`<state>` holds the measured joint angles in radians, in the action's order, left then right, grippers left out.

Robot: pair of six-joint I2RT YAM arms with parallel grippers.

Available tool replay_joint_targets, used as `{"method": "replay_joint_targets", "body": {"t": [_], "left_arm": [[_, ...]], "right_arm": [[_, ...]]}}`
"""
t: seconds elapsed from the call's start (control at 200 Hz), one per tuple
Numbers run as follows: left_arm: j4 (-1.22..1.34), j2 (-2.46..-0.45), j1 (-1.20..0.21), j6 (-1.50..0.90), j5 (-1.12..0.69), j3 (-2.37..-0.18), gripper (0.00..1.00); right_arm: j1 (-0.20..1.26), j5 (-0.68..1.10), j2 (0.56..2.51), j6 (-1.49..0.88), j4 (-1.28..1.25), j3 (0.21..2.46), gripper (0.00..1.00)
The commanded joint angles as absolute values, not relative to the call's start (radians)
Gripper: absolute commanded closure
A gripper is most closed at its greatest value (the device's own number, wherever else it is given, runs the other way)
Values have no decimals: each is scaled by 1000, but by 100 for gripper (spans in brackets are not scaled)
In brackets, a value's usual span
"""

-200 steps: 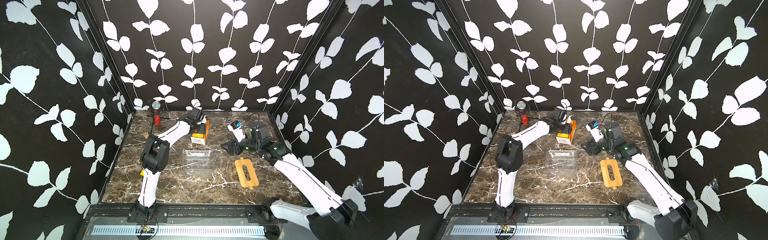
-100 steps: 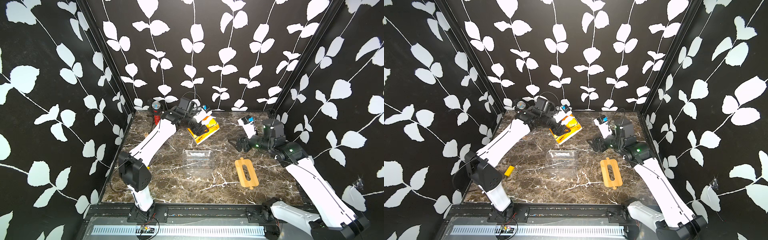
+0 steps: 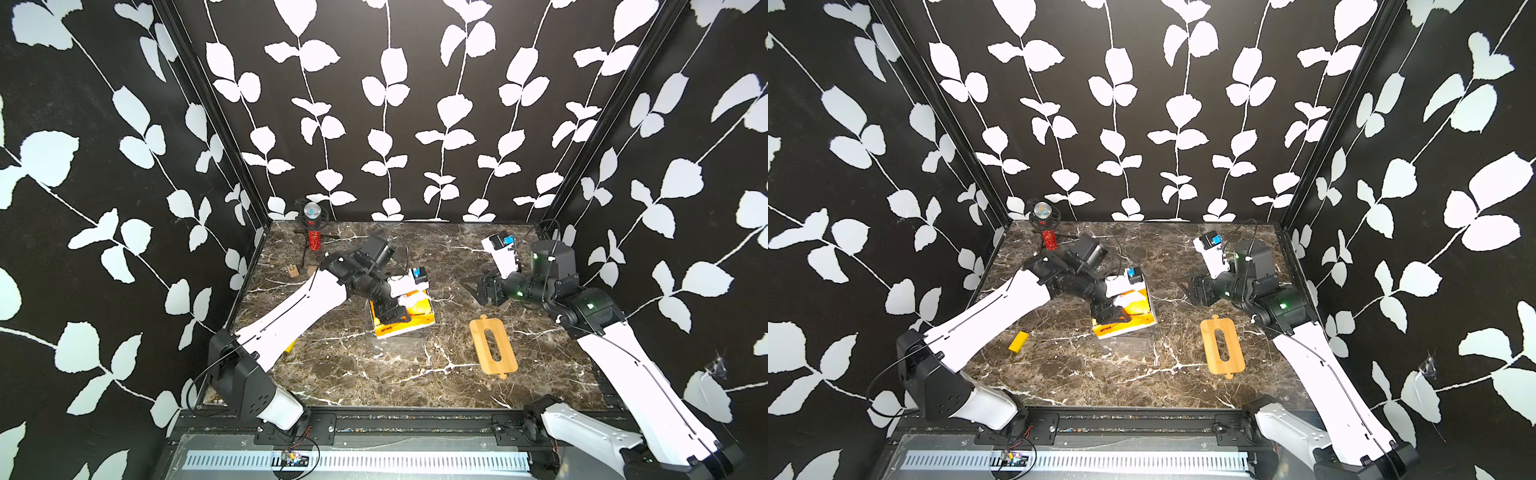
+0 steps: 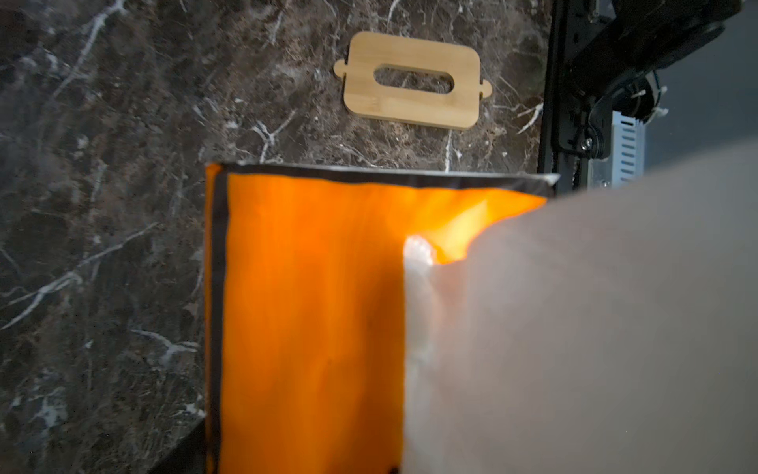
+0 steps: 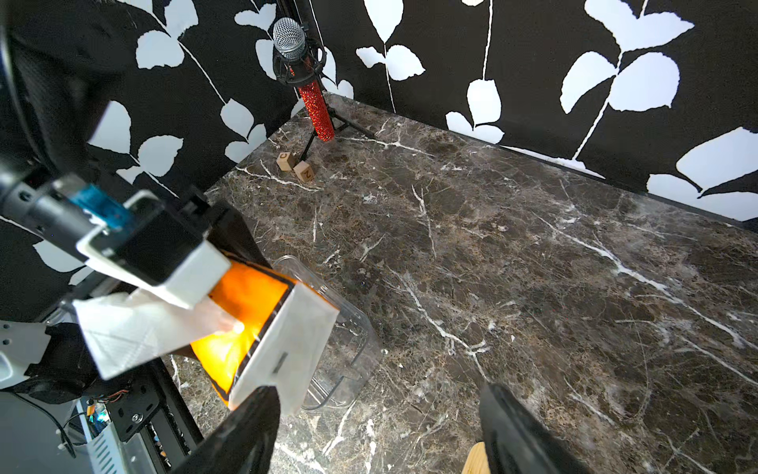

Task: Put the tissue paper into the tissue box
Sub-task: Place the paper towel in the tissue box.

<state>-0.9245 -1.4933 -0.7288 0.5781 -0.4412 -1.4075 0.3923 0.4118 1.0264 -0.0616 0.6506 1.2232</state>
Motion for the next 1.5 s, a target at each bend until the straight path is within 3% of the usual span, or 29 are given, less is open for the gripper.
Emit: {"method": "replay_joint_targets", "body": {"t": [0.0,0.145,0.61,1.495], "left_arm": [[-843,-1437,-762,633,-404,-1339,26],[-822,-1449,-781,677,-339,-1309,28],[-913,-1538,-782,814,-318,-1429,24],[-887,-1611,-779,812,-209,-1352,23]], "right_arm": [[387,423,1004,-76,627,1206,21],[388,425,991,-80,621,1187,21],[388,431,982,-77,612,1157,21],[388,438,984,-67,615,1150,21]]}}
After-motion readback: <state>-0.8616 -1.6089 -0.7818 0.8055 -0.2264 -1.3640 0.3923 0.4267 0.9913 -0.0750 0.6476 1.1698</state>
